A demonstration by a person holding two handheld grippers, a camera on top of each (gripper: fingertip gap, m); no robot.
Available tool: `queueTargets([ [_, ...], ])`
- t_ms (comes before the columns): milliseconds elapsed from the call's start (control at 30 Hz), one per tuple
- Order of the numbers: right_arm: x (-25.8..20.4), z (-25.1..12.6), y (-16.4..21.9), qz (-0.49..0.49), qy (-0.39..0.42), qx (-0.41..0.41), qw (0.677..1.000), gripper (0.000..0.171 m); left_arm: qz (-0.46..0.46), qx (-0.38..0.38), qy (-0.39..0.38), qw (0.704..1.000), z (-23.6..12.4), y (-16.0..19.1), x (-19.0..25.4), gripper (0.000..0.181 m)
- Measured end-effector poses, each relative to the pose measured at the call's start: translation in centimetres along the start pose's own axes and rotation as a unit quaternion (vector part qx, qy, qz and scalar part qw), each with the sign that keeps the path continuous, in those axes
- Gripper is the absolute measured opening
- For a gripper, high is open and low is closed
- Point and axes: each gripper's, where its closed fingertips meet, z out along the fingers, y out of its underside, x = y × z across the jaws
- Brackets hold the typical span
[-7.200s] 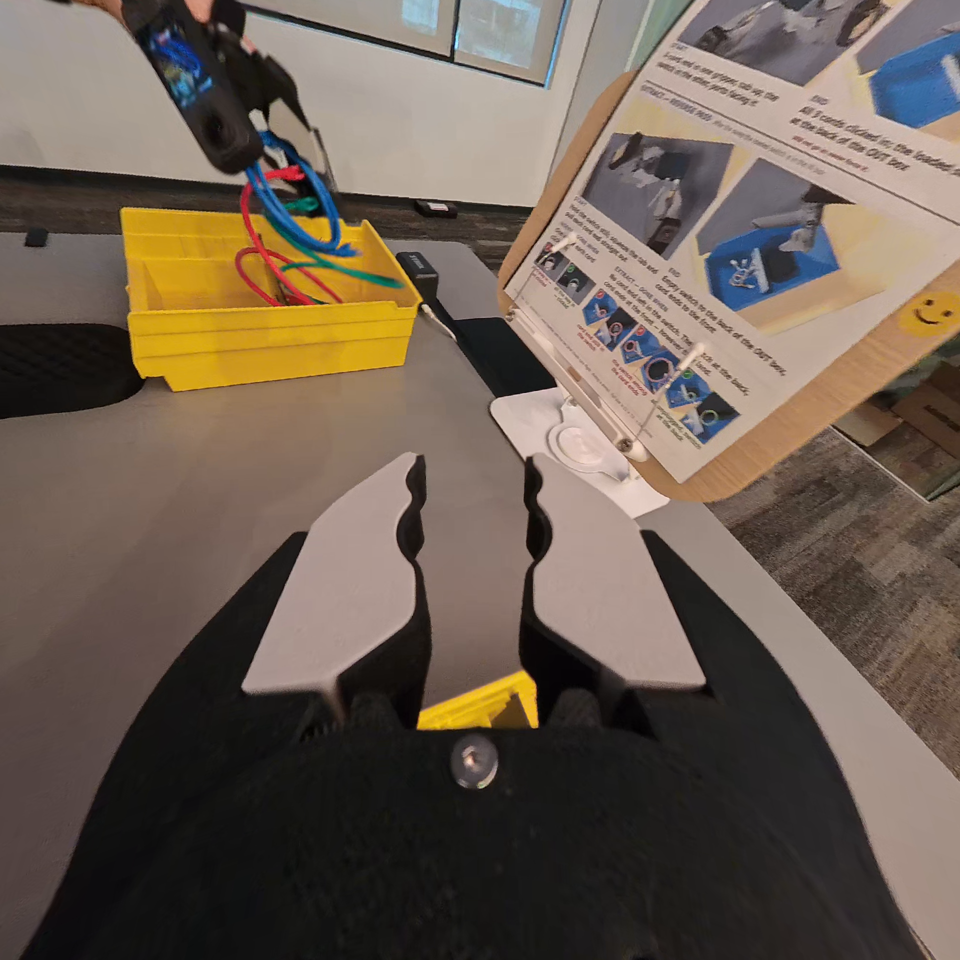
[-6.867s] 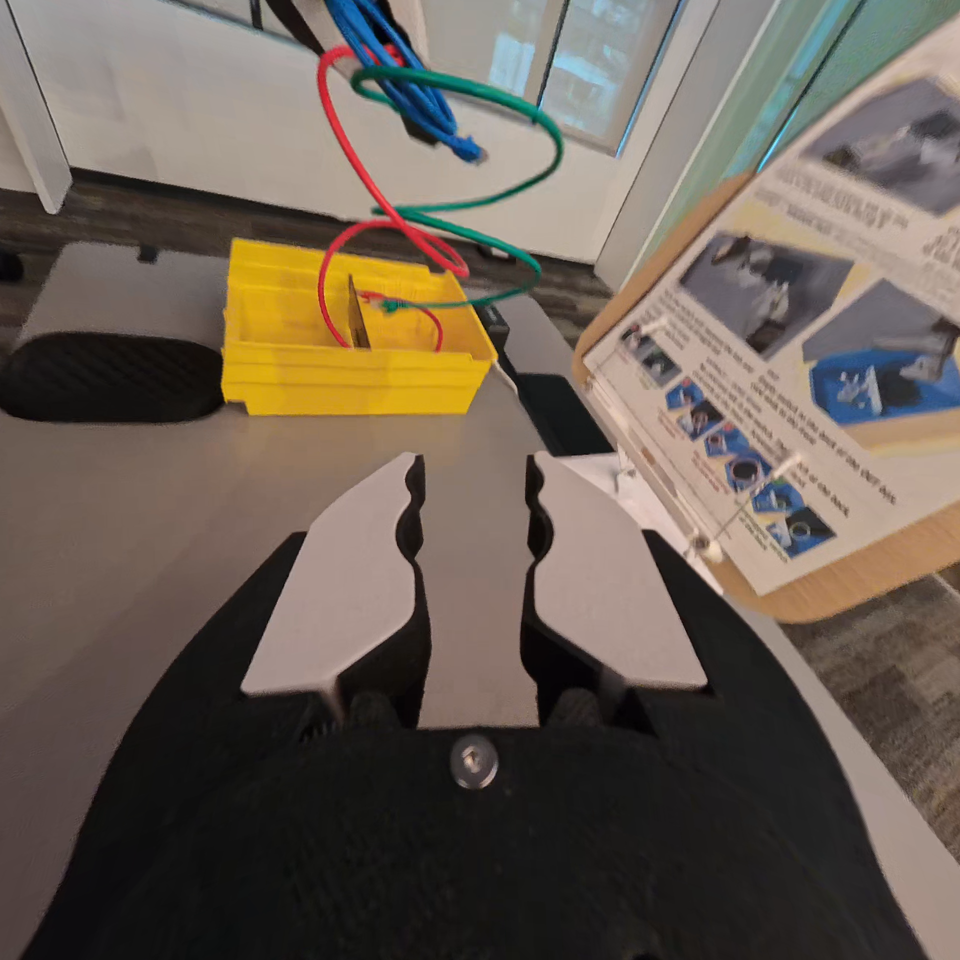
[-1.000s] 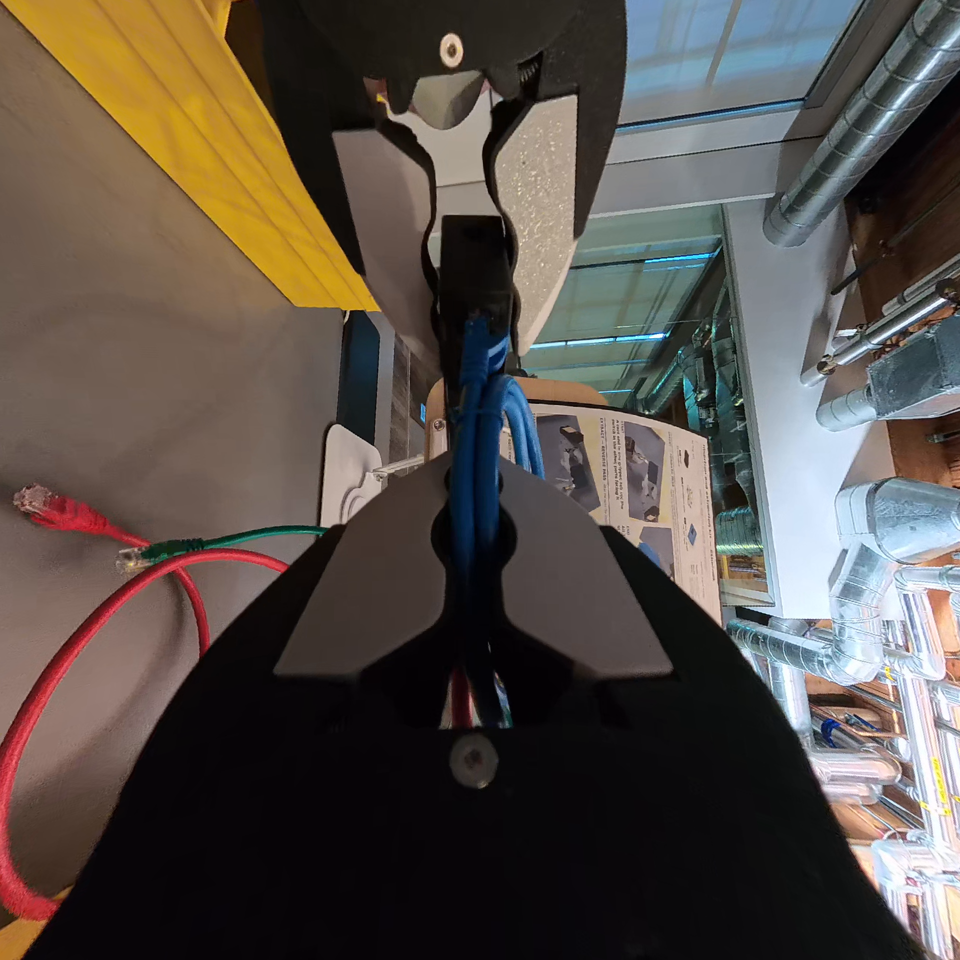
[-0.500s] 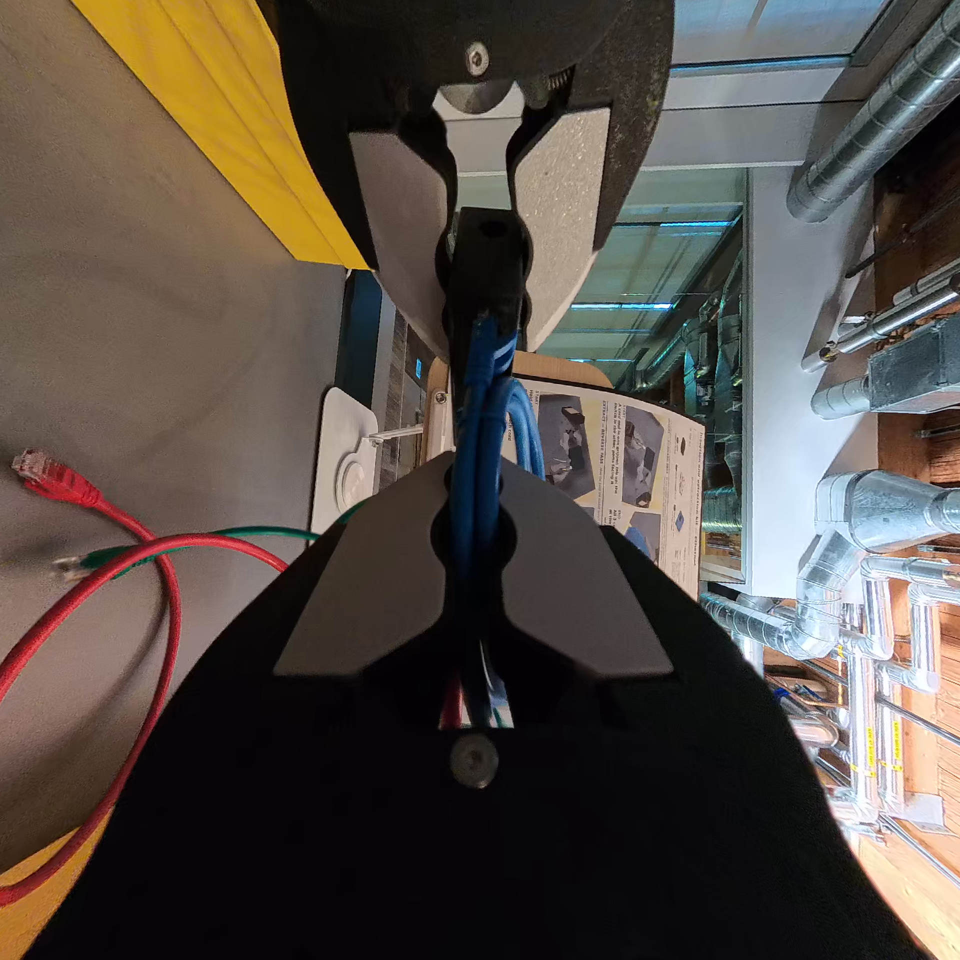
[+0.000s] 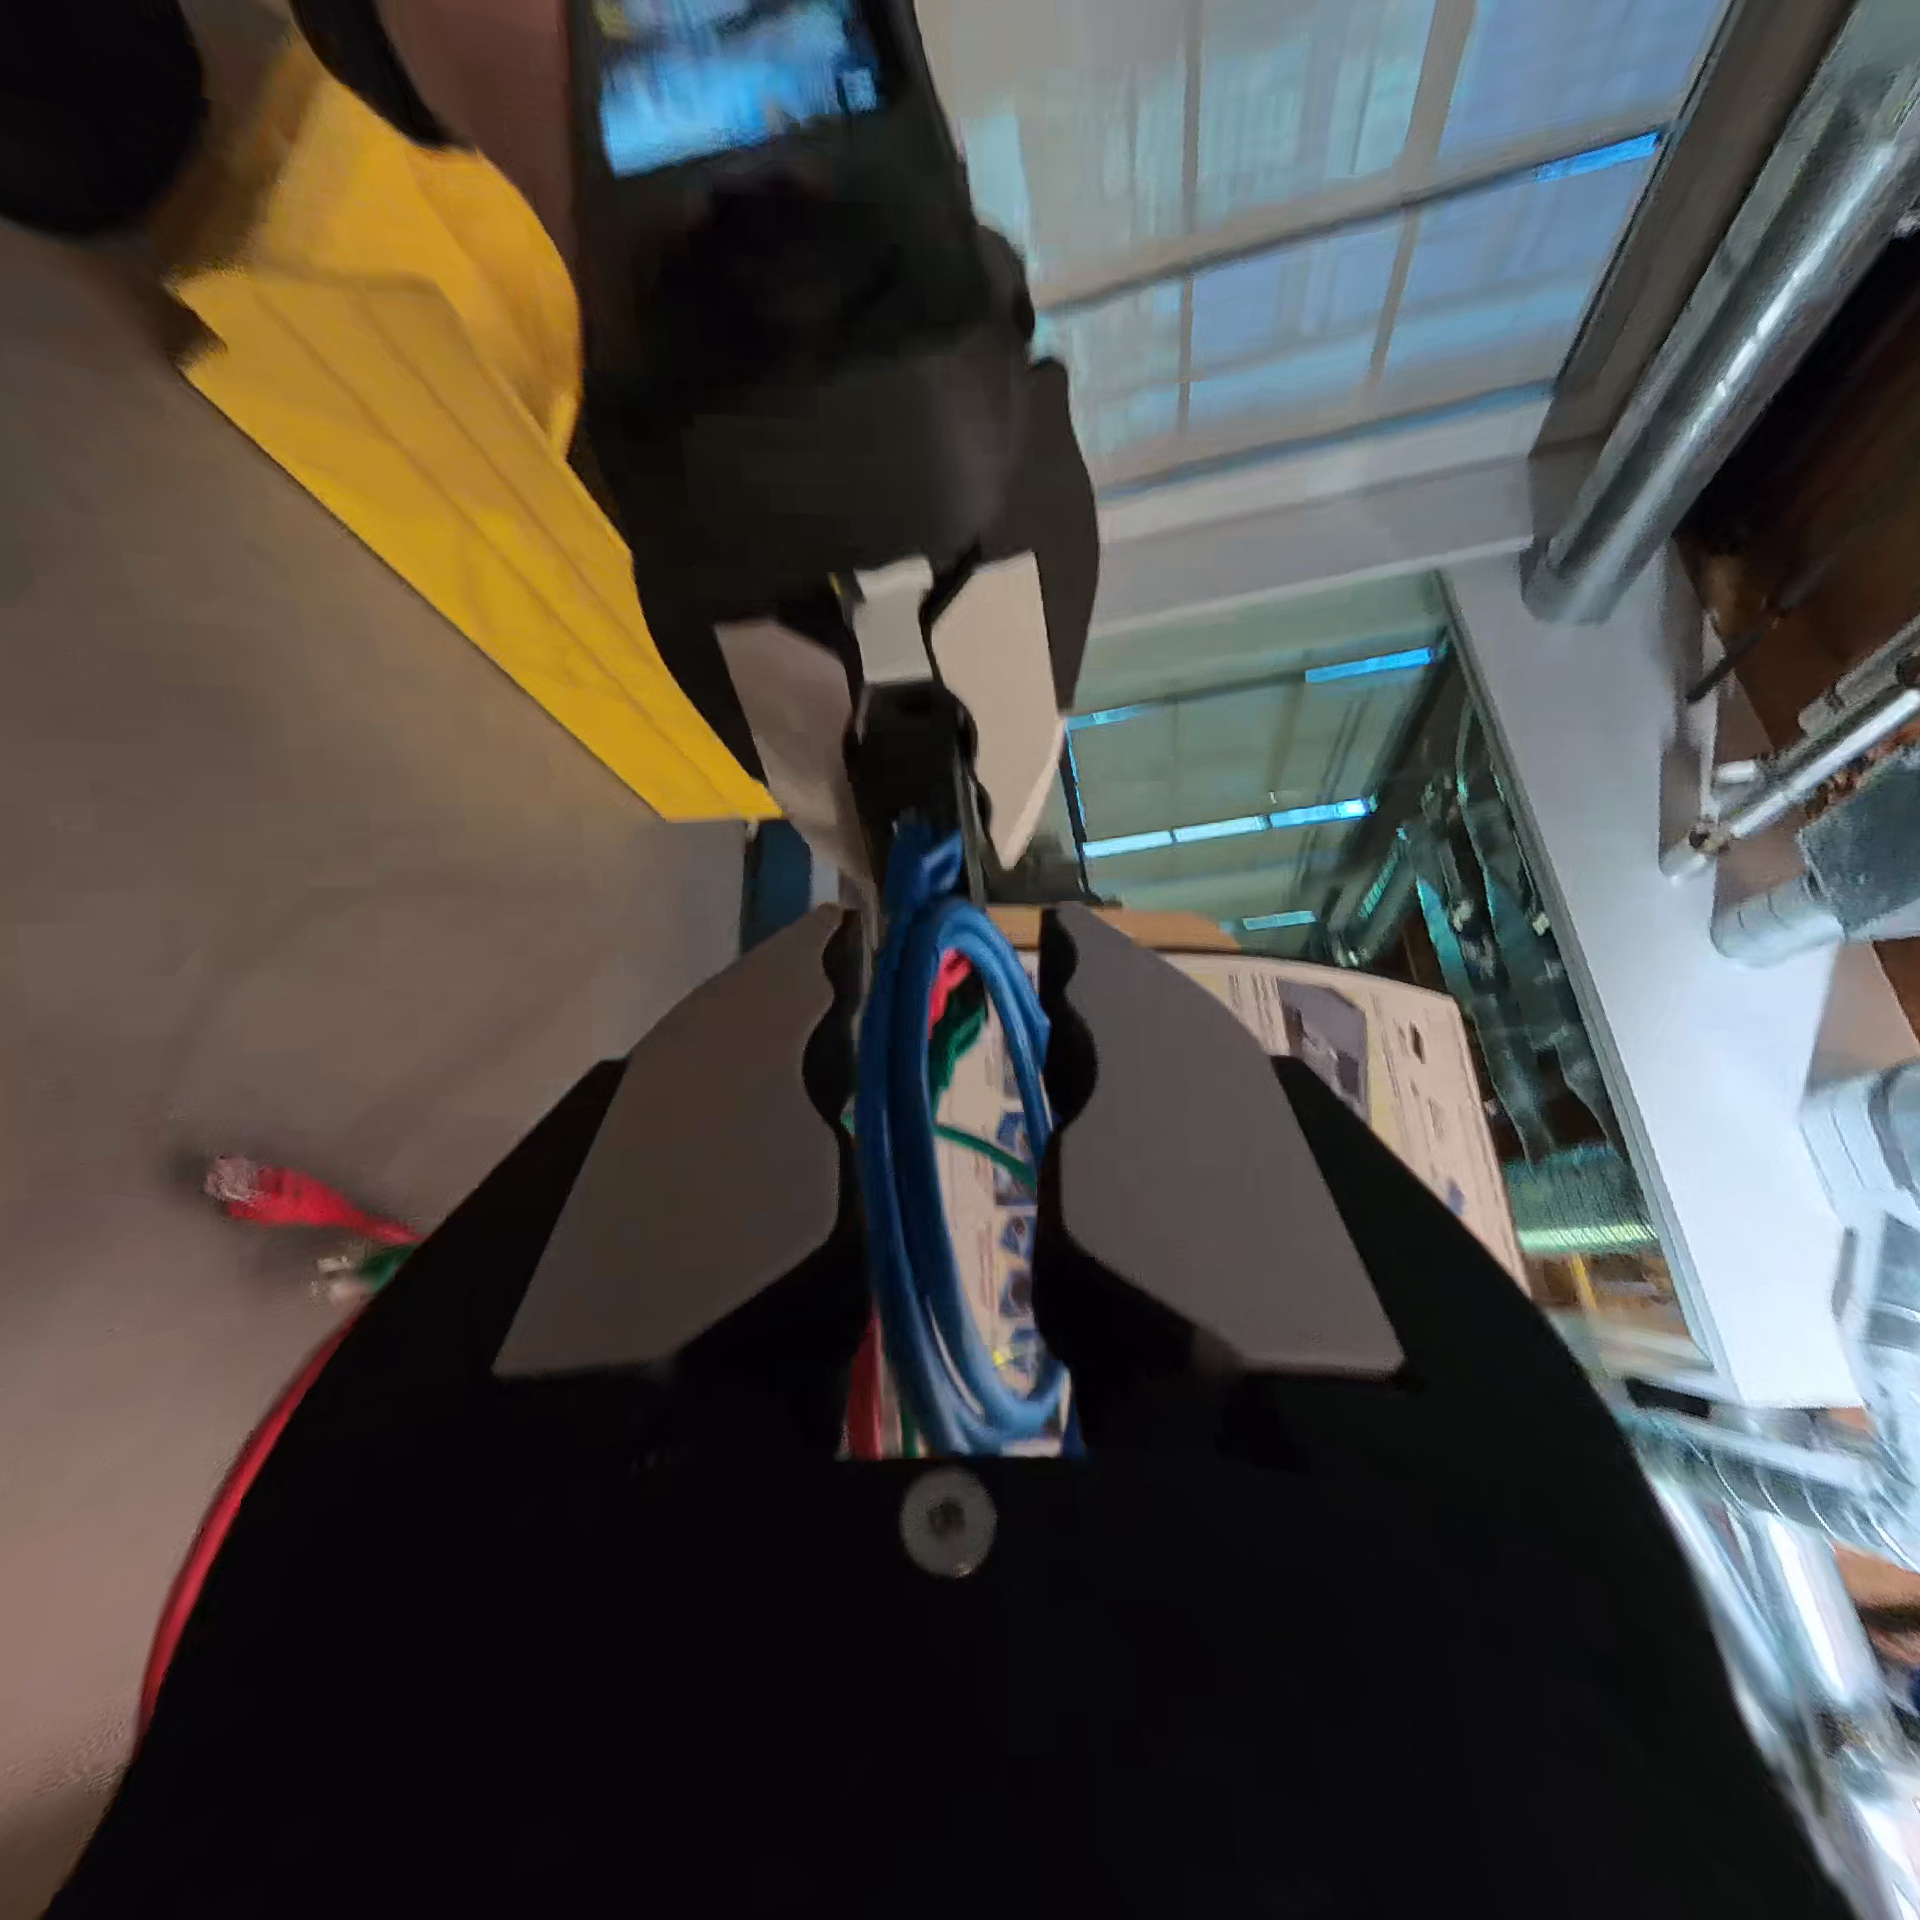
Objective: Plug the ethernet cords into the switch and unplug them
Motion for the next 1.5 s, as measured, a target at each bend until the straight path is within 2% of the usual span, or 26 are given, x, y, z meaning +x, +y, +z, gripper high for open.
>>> queueTargets([
  [67,-0.6,0.2,-0.5,0.006,-0.014,0.015,1.000,0.033,0.005,-0.002,0.004,1.000,0.1,-0.3,0.4,0.030],
  [333,-1.3,1.0,0.9,-0.009,-0.030,-0.026,0.999,0.026,0.006,0.001,0.027,1.000,0.1,-1.2,1.6,0.030],
  [767,-2.2,1.9,1.8,-0.039,-0.043,-0.063,0.996,0.023,0.025,-0.005,0.017,1.000,-0.2,-2.0,1.7,0.030],
  [1267,-2.2,2.1,1.6,-0.078,-0.019,-0.056,0.995,0.019,0.039,-0.005,0.009,0.999,-0.3,-2.1,1.7,0.030],
  [1500,-2.6,2.0,1.7,-0.055,-0.036,-0.060,0.996,0.018,0.046,-0.003,0.008,0.999,-0.1,-2.2,2.0,0.030],
])
